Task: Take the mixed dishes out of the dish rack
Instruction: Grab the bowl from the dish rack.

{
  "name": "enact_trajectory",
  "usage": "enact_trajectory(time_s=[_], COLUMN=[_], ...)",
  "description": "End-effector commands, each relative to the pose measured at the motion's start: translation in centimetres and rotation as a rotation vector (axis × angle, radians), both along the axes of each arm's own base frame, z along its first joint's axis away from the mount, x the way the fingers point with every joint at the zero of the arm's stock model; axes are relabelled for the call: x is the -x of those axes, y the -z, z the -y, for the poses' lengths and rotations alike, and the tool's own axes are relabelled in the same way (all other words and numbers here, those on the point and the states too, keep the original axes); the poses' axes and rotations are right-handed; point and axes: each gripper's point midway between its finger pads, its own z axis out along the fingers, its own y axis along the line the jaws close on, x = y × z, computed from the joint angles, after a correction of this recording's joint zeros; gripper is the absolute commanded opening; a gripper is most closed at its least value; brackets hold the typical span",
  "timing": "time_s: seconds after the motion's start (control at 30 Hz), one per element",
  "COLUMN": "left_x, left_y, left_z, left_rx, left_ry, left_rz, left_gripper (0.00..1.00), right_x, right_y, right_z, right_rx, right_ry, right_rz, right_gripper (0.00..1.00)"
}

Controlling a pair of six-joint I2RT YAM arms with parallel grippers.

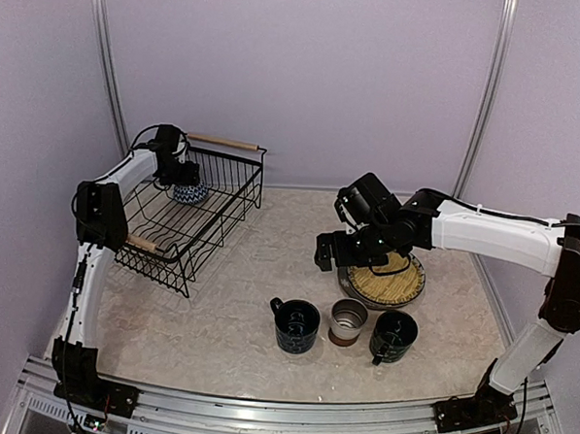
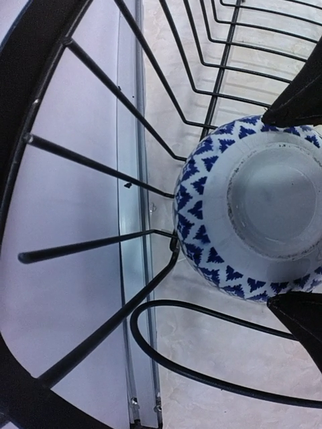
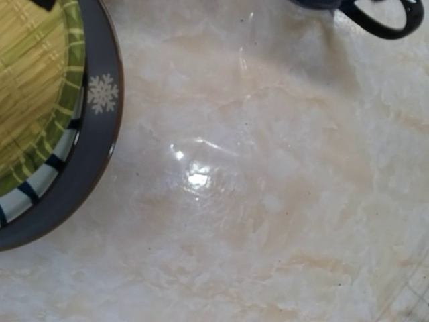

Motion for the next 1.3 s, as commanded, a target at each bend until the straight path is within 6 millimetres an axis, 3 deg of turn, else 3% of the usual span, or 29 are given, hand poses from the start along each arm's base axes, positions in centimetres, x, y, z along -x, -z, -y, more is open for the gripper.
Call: enact_trajectory(time_s=[0.0,0.3,0.53,0.77,1.1,1.27], left_x=[-1.0,-1.7,-1.5,-0.1,2.1,3.4], left_y=[0.3,0.8,1.3,-0.3,-3.5,-4.1], left_z=[-0.3,-0.1,0.3,0.5,1.0,1.3], left_rx=[-0.016,-0.016,-0.02,-0.02,0.011,0.007], left_ry=[0.004,0.029,0.059,0.057,0.04,0.029], left_rz=[0.035,0.057,0.05,0.041,0.022,-0.008], left_gripper=[0.85,0.77,0.58,0.44,0.38,0.35], right_x=[-0.4,-0.5,-0.6,-0.6,-0.3,0.0], right_y=[-0.2,0.3,0.2,0.1,0.5,0.7], right_z=[-0.2,-0.6,-0.6,-0.9,-0.7,-0.6], right_rx=[-0.011,-0.004,-0.002,-0.012,-0.029,-0.037], right_ry=[0.007,-0.001,-0.001,-0.008,-0.017,-0.021], right_rz=[-0.003,-0.016,-0.021,-0.017,-0.01,-0.006], right_gripper=[1.0,1.0,1.0,1.0,1.0,1.0])
